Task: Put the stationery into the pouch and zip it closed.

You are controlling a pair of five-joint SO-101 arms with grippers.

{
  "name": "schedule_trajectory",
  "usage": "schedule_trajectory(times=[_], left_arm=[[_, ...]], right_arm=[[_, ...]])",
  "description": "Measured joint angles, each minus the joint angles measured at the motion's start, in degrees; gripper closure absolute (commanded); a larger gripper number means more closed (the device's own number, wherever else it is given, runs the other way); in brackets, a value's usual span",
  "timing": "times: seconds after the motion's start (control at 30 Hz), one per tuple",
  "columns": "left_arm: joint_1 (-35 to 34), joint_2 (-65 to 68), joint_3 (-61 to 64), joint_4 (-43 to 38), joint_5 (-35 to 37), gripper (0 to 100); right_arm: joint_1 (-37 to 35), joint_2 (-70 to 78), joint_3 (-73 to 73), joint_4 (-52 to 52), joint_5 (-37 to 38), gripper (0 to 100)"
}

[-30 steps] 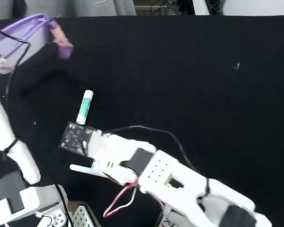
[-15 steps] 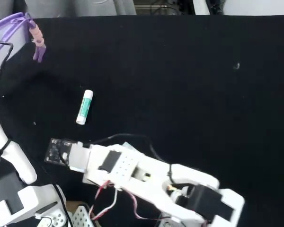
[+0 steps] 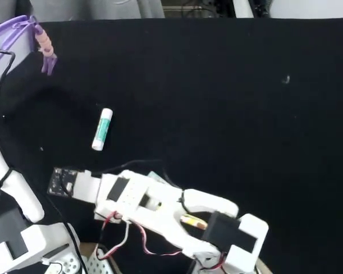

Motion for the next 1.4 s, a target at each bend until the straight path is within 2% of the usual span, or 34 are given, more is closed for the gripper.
schedule_trajectory(times=[0.1,0.17,0.43,0.6,1.0,1.23,1.4], left_arm=[[0.0,0.0,0.0,0.0,0.0,97],[0.0,0.0,0.0,0.0,0.0,97],[0.0,0.0,0.0,0.0,0.0,97],[0.0,0.0,0.0,0.0,0.0,97],[0.0,0.0,0.0,0.0,0.0,97],[0.1,0.0,0.0,0.0,0.0,97],[4.7,0.0,0.4,-0.1,0.0,97]], right_arm=[[0.0,0.0,0.0,0.4,0.0,99.2],[0.0,0.0,0.0,0.4,0.0,96.8],[0.0,0.0,0.0,0.7,0.0,98.7],[0.4,0.0,-3.3,4.6,0.1,98.7],[13.5,-2.3,-17.3,23.6,0.4,98.7],[23.2,-20.9,-17.4,25.3,0.4,98.7],[29.3,-33.8,-17.4,25.2,0.4,98.7]])
